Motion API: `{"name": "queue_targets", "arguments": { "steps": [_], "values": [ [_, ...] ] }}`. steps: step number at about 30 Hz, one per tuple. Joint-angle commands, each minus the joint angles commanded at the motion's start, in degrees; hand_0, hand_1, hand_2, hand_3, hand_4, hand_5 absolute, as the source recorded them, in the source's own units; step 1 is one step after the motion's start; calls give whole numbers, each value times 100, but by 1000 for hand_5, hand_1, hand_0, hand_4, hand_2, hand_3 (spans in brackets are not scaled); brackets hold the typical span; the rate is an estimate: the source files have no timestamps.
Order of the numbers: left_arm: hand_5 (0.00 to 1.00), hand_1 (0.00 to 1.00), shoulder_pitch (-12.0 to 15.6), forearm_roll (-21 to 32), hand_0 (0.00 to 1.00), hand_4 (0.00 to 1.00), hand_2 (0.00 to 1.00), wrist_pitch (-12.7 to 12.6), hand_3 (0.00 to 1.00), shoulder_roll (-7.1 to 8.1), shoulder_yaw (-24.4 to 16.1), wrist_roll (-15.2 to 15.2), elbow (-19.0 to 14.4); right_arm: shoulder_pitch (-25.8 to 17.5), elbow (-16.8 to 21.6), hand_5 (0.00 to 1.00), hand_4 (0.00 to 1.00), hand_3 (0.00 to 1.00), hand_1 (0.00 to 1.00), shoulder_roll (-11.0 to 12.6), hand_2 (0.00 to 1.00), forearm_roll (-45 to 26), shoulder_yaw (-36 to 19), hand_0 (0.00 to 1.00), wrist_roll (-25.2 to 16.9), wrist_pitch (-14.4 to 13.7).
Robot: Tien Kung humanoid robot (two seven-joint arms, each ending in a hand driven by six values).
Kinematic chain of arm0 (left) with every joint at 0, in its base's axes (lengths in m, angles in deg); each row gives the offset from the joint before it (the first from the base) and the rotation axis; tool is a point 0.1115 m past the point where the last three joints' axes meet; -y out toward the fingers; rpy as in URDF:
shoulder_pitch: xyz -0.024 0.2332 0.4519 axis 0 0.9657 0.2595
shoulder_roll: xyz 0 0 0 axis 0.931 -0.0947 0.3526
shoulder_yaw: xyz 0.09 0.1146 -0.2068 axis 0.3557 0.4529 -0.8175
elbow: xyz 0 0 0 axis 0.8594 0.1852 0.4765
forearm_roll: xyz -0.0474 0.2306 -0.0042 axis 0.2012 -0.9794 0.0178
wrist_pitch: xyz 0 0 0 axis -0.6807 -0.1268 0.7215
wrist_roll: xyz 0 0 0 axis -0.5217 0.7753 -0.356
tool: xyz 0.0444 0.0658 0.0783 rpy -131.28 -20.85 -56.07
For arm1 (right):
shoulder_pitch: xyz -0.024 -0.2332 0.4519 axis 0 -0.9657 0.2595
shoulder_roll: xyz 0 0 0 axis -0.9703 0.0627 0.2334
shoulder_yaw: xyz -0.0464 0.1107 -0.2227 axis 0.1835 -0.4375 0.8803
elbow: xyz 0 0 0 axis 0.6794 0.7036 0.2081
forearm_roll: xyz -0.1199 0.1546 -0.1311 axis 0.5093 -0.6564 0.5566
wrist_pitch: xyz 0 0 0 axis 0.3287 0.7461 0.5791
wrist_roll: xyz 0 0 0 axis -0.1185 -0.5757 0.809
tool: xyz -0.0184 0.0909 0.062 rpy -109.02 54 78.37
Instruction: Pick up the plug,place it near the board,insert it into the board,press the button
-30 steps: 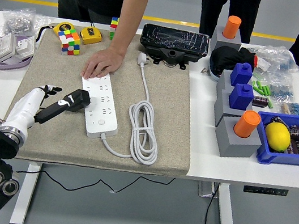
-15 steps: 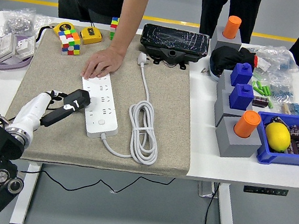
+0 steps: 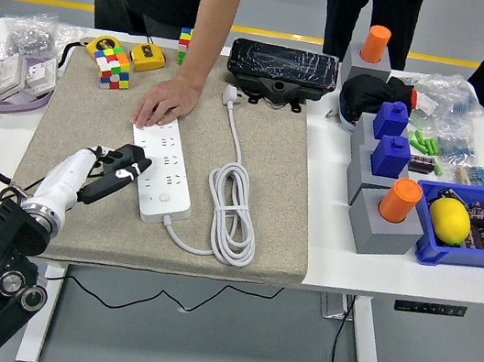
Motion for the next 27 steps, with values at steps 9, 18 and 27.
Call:
{"name": "queue_targets", "arguments": {
  "steps": [9, 18, 27],
  "values": [
    [998, 849, -109, 25, 846, 998, 830, 43, 821, 23, 143, 0, 19, 8, 0, 998, 998, 822, 774, 1, 760, -15, 8, 808, -10, 1],
    [998, 849, -196, 53, 850, 998, 830, 55, 824, 28, 299, 0, 60, 12, 0, 998, 998, 821, 775, 10, 759, -12, 3, 807, -10, -3],
    [998, 850, -295, 46, 854, 998, 831, 93, 825, 60, 385, 0, 109, 15, 0, 998, 998, 821, 773, 11, 757, -26, 10, 806, -15, -3]
  ]
}}
